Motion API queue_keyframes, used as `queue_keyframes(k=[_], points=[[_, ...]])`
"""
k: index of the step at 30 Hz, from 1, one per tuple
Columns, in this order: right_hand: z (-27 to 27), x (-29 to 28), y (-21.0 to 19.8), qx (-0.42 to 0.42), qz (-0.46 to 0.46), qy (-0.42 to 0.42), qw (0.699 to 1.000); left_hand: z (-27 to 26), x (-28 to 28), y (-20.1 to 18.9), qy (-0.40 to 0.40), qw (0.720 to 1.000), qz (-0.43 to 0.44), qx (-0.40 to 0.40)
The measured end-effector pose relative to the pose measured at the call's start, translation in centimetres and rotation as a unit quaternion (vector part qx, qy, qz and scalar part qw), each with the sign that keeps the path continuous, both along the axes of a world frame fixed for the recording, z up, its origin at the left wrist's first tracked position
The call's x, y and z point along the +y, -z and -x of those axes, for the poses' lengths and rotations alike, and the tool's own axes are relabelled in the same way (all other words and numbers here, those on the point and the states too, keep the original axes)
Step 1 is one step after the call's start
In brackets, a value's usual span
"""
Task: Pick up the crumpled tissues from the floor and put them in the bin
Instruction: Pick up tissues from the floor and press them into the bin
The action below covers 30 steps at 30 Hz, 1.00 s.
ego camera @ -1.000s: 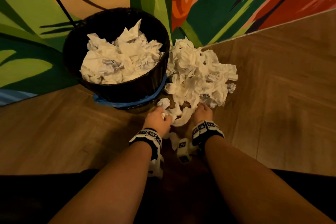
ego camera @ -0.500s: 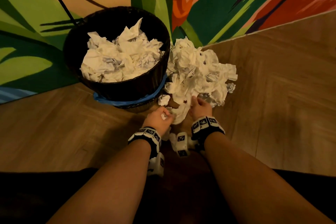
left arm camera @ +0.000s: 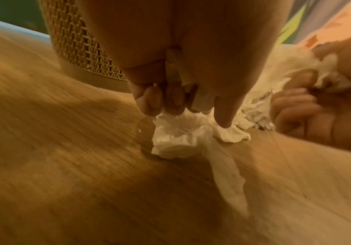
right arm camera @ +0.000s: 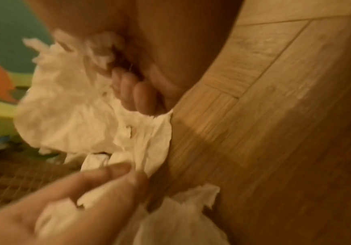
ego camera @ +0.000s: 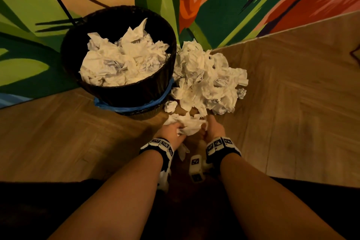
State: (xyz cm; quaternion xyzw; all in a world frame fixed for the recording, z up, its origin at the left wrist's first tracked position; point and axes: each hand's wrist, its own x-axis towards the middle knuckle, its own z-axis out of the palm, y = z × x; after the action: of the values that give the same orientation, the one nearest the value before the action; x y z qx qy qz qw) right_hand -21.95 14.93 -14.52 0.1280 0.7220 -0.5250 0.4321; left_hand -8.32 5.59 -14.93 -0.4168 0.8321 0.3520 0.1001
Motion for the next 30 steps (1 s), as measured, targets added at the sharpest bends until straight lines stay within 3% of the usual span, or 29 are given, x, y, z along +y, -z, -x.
queue_keyframes(k=[2, 5, 8, 10, 14, 17, 20, 24, 27, 30], points=[[1.0, 0.7, -0.2, 0.07, -0.032, 0.008, 0.997, -0.1, 0.3, 0.2, 0.038, 0.999, 0.008, -0.038], [1.5, 1.3, 0.4, 0.105, -0.077, 0.013, 0.991, -0.4, 0.7, 0.7, 0.093, 0.994, -0.002, -0.057], [0.4, 1.3, 0.8, 0.194, -0.133, -0.091, 0.968, -0.6, 1.2, 0.6, 0.142, 0.989, -0.031, -0.03], [-0.7, 1.5, 1.1, 0.235, -0.172, -0.177, 0.94, -0.8, 1.2, 0.5, 0.114, 0.992, -0.05, 0.022], [-2.3, 2.3, 2.4, 0.241, -0.199, -0.331, 0.89, -2.0, -0.3, -0.2, -0.004, 0.997, -0.033, 0.071], [-2.5, 2.7, 2.6, 0.234, -0.212, -0.361, 0.877, -3.0, -1.7, -0.4, -0.028, 0.997, -0.009, 0.072], [-2.3, 3.1, 2.5, 0.223, -0.221, -0.381, 0.87, -4.1, -1.9, -0.6, -0.024, 0.999, -0.029, 0.035], [-2.4, 3.5, 2.5, 0.223, -0.235, -0.466, 0.823, -4.6, -0.4, -0.5, 0.044, 0.997, -0.045, -0.054], [-2.4, 3.6, 2.5, 0.223, -0.217, -0.45, 0.837, -4.4, 0.5, -0.2, 0.084, 0.988, -0.019, -0.126], [-1.7, 3.8, 2.1, 0.224, -0.219, -0.353, 0.882, -4.2, 0.5, -0.2, 0.072, 0.987, -0.019, -0.145]])
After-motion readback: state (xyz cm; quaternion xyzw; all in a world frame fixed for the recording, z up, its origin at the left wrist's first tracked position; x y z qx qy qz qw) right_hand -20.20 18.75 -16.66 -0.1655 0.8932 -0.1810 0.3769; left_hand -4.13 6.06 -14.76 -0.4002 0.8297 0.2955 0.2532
